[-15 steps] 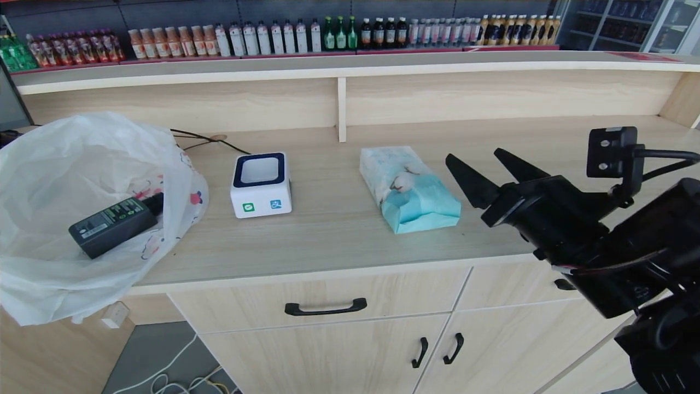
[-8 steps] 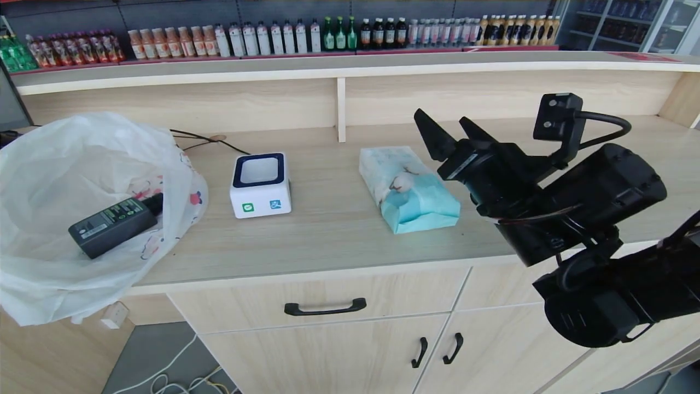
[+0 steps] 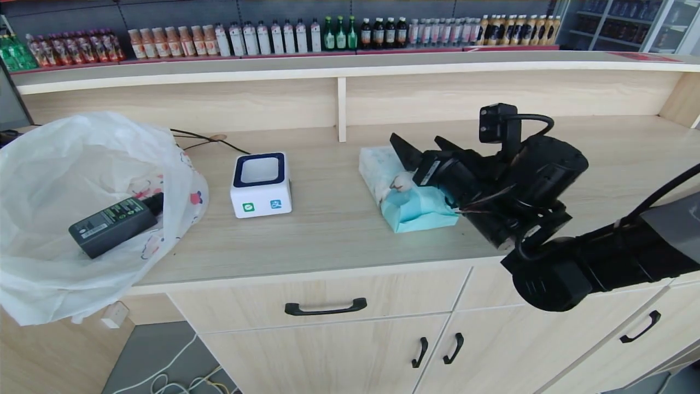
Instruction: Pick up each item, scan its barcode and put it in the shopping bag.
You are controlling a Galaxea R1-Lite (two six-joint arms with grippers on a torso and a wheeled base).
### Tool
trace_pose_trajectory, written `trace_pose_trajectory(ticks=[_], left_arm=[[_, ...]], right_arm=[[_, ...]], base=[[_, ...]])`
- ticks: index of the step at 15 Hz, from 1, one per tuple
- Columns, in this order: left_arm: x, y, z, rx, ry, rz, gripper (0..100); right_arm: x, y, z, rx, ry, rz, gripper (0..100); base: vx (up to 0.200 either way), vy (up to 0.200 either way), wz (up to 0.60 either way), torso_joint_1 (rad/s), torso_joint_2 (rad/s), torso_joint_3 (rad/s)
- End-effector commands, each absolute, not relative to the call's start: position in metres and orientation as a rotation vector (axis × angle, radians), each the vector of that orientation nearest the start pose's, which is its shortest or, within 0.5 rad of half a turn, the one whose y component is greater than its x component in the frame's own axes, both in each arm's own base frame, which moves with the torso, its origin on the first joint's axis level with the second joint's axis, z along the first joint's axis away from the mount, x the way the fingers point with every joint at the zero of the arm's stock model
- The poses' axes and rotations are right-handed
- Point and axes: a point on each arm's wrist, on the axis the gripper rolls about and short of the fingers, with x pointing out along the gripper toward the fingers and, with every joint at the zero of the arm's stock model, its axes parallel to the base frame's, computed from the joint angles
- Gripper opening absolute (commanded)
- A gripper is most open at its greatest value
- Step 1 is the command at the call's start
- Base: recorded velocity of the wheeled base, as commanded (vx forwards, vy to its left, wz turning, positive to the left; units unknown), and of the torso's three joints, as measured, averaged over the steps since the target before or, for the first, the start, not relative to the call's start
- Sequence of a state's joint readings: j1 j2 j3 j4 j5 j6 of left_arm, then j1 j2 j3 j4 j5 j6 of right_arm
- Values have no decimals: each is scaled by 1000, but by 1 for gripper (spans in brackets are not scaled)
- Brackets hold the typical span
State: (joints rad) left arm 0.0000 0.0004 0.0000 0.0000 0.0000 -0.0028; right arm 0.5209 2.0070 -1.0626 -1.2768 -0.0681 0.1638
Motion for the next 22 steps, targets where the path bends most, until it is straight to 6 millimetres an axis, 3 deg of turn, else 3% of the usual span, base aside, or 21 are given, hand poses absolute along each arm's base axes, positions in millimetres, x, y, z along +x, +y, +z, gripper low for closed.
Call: trace_pose_trajectory(ticks=[1,5,8,14,19,22], left_arm=[[-23,0,75,-3,0,0,100],[-23,0,75,-3,0,0,100],[-23,0,75,-3,0,0,100],[-23,0,75,-3,0,-2,100],[-23,0,75,-3,0,-2,100],[-23,0,75,-3,0,0,100]], right_arm=[[359,177,242,222,-254,434,100],[372,169,284,133,-114,397,100],[359,164,302,99,17,394,100],[333,157,292,24,298,392,100],[335,184,266,-26,424,441,100],[337,194,260,-44,434,463,100]], base=[[0,0,0,0,0,0],[0,0,0,0,0,0],[0,0,0,0,0,0],[0,0,0,0,0,0],[0,0,0,0,0,0],[0,0,0,0,0,0]])
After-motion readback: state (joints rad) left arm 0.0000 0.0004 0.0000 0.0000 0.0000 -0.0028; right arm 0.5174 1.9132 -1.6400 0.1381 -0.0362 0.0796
